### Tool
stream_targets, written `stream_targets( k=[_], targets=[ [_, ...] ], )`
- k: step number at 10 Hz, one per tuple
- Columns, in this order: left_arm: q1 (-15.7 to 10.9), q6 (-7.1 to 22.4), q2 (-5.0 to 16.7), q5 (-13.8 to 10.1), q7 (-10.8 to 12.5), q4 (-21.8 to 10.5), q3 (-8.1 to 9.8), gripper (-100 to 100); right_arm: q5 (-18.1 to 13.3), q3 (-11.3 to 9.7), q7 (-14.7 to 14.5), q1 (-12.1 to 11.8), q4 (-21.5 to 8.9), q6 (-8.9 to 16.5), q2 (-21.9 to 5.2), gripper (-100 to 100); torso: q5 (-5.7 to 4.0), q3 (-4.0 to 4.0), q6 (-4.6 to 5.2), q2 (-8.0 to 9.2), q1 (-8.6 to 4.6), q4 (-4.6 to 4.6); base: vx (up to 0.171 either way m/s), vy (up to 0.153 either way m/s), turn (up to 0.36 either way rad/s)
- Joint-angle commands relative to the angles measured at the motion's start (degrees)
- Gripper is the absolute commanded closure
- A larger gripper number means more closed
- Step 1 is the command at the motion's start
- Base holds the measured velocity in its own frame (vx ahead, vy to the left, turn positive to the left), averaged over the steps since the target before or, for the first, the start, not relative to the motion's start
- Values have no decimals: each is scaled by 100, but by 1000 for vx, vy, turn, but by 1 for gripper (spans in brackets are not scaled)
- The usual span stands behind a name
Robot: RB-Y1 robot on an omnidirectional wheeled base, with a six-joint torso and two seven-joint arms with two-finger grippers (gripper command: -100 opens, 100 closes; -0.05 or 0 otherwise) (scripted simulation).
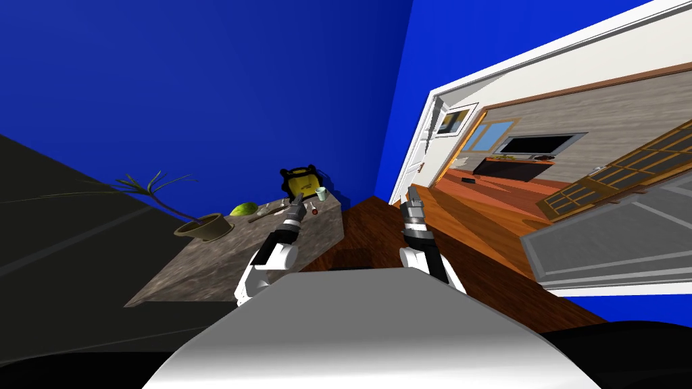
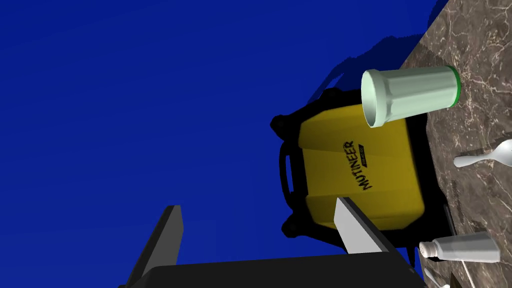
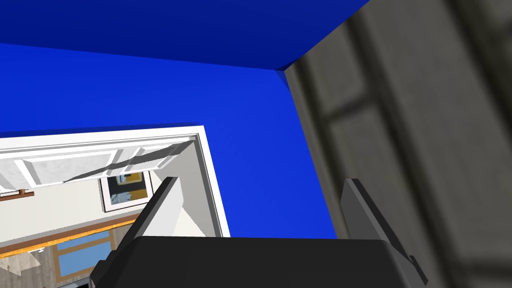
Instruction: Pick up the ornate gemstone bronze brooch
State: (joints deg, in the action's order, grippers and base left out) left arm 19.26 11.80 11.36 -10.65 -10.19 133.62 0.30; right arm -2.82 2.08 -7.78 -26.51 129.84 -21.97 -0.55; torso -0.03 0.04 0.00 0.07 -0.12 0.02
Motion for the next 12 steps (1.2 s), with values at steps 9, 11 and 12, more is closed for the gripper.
stream_targets(
  k=[9, 11, 12],
  targets=[
    [-452, 1497, 61, -138, -294, -117, 104, -100, 0, 0, 0, 0, 0, 0, 0, 0, 1, -3, -1, -6, 6, -1, -6, -32, -7],
    [-452, 1787, 61, -138, -294, -117, 104, -100, 0, 0, 0, 0, 0, 0, 0, 0, 0, -5, -1, -9, 4, -2, 2, -23, -3],
    [-583, 1956, 68, -163, -383, -159, 133, -100, 0, 0, 0, 0, 0, 0, 0, 0, 1, -5, -1, -8, 8, -2, 8, -33, -11]
  ],
)
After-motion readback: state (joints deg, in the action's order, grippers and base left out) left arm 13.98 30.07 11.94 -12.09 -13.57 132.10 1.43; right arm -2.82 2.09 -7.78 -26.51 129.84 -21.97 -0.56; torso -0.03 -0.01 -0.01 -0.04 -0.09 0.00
